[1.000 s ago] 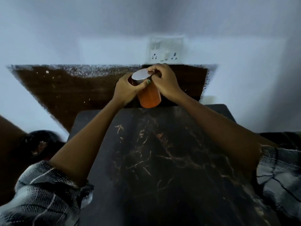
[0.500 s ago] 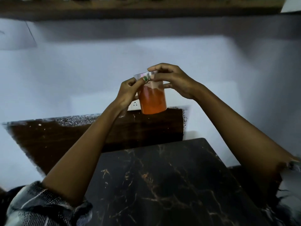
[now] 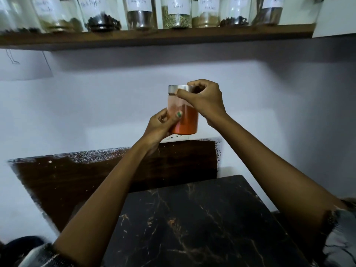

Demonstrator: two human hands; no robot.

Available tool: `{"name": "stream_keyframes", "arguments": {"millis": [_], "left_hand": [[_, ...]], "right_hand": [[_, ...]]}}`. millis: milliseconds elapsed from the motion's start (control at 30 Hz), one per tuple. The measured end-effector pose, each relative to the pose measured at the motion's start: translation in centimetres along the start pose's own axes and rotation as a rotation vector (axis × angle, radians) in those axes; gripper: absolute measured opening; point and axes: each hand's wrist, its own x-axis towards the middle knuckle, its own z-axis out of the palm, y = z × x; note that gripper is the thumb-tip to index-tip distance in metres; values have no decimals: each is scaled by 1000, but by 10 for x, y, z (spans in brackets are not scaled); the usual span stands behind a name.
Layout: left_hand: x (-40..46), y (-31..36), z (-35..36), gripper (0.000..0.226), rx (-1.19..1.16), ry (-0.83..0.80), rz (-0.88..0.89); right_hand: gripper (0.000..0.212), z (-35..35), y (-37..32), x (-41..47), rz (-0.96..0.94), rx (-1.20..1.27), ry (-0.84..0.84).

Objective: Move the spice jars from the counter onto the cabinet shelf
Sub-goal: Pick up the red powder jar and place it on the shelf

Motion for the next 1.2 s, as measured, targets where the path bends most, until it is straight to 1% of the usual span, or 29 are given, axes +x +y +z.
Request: {"name": "stream_keyframes", "arguments": {"millis": [67,133,233,267,300,333,367,400,433,500,567,633,700,767,833,900,933,1000,1067,1133,1167,1200], "left_hand": [[-6,-9,2,65,-64,-9,-53],[-9,-15,4,65,-141,-6,-96],[-12,-20,2,46,-256,-42,-138],[-14,-21,1,46,-301,-75,-160],[-16,-21,0,55,-348,-115,-193],[-17,-22,-2,70,-391,-161,-234],[-18,-22,-2,85,-433,-214,-274],[-20,-23,-2,96,-476,-263,-304],[-21,-23,-1,103,-520,-293,-322],[-23,-24,4,107,-609,-296,-332],[-24,-27,10,102,-675,-256,-320],[-25,-30,15,98,-710,-221,-314],[-25,-32,18,100,-732,-194,-316],[-25,-35,18,104,-782,-176,-313],[-25,-38,15,110,-852,-207,-307],[-28,-38,14,110,-882,-276,-303],[-29,-38,15,109,-879,-305,-303],[-32,-38,18,108,-868,-344,-309],[-34,-37,23,109,-870,-343,-322],[-33,-36,27,112,-856,-296,-333],[-31,-37,28,111,-829,-269,-330],[-30,-37,27,107,-783,-248,-319]], "right_hand": [[38,0,-1,-1,-15,-56,0],[39,-1,-3,0,15,-66,-95],[27,-12,-7,8,150,42,-354],[21,-18,-7,11,200,75,-463],[16,-24,-6,15,240,109,-566],[14,-29,-4,18,269,146,-652],[15,-32,-1,19,288,183,-712],[18,-33,1,20,296,208,-737],[19,-33,3,20,295,217,-726],[18,-29,4,18,270,192,-625],[21,-23,3,15,218,129,-472],[28,-17,2,14,168,70,-370],[37,-17,-1,15,157,22,-386],[37,-24,-3,18,182,33,-493],[32,-32,0,22,240,167,-592],[30,-37,5,23,308,338,-659],[31,-38,8,21,329,396,-689],[34,-35,14,18,342,436,-723],[29,-32,17,16,323,419,-689],[22,-29,18,16,295,382,-598],[24,-29,17,16,282,356,-543],[33,-29,17,17,265,317,-493]]}}
